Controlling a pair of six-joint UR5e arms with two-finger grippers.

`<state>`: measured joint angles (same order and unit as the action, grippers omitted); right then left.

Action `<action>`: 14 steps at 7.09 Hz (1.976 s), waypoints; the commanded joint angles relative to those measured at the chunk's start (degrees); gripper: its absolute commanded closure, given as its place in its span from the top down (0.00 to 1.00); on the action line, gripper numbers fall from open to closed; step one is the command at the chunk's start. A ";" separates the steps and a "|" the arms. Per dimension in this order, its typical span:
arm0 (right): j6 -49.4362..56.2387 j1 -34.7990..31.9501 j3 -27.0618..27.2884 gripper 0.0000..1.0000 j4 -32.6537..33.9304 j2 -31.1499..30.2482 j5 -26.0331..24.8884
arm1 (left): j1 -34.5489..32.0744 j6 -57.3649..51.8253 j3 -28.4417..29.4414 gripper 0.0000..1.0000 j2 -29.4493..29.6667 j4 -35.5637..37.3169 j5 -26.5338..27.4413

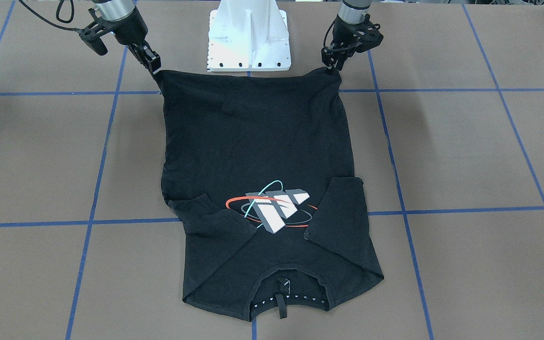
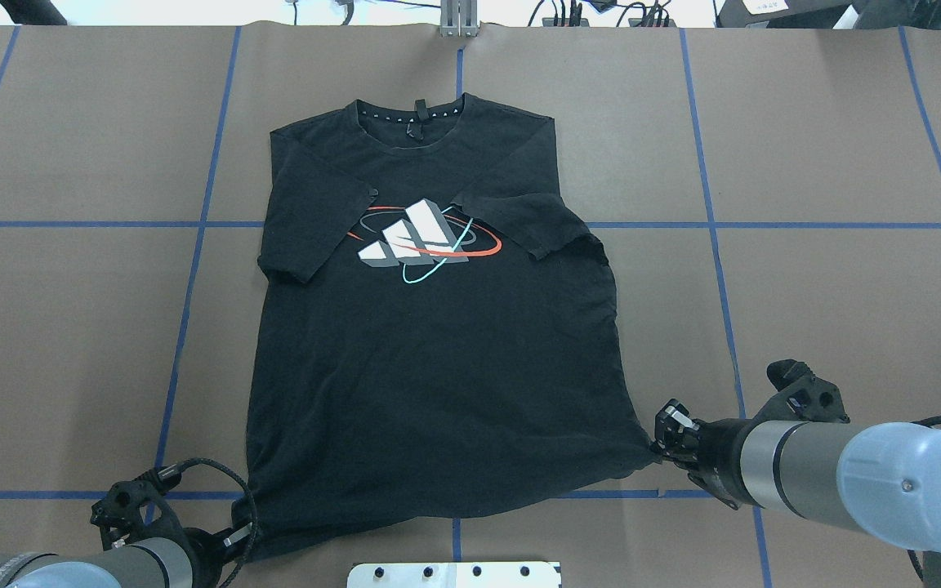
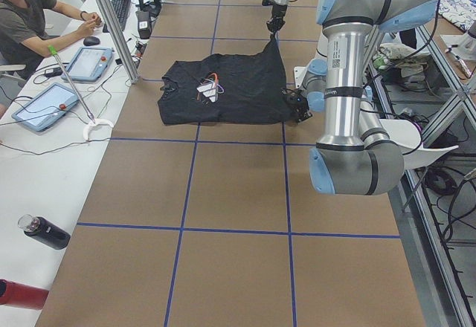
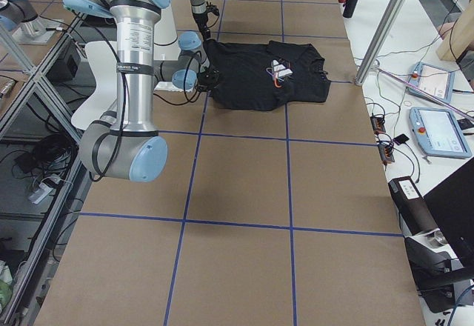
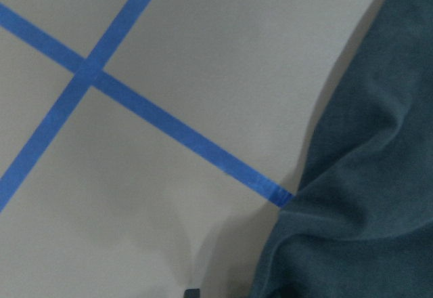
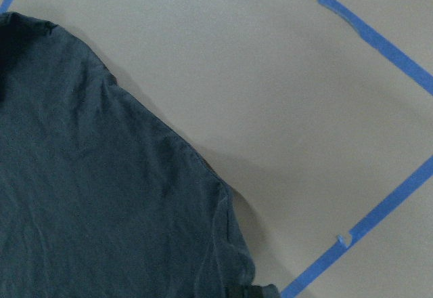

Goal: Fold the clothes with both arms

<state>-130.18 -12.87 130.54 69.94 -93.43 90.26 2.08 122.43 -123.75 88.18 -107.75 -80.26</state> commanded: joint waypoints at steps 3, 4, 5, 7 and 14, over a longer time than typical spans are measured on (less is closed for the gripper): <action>-0.08 -0.05 -0.03 0.00 0.02 0.70 0.09 | 1.17 -0.26 0.62 0.48 0.14 0.09 -0.33; -0.08 -0.05 -0.03 0.00 0.02 0.79 0.09 | 1.17 -0.26 0.88 0.47 0.23 0.09 -0.42; 0.01 -0.14 -0.03 0.00 0.02 0.71 0.18 | 1.17 -0.26 0.88 0.41 0.41 0.00 -0.51; -0.08 -0.14 0.06 0.00 0.02 0.79 0.35 | 1.09 -0.26 0.79 0.35 0.50 0.00 -0.51; -0.08 -1.02 0.41 0.00 0.02 0.71 0.53 | 0.91 -0.35 1.41 0.42 0.50 -0.09 -0.77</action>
<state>-130.25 -13.76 130.92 69.96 -92.65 90.79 2.90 122.08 -122.41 88.58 -107.77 -80.96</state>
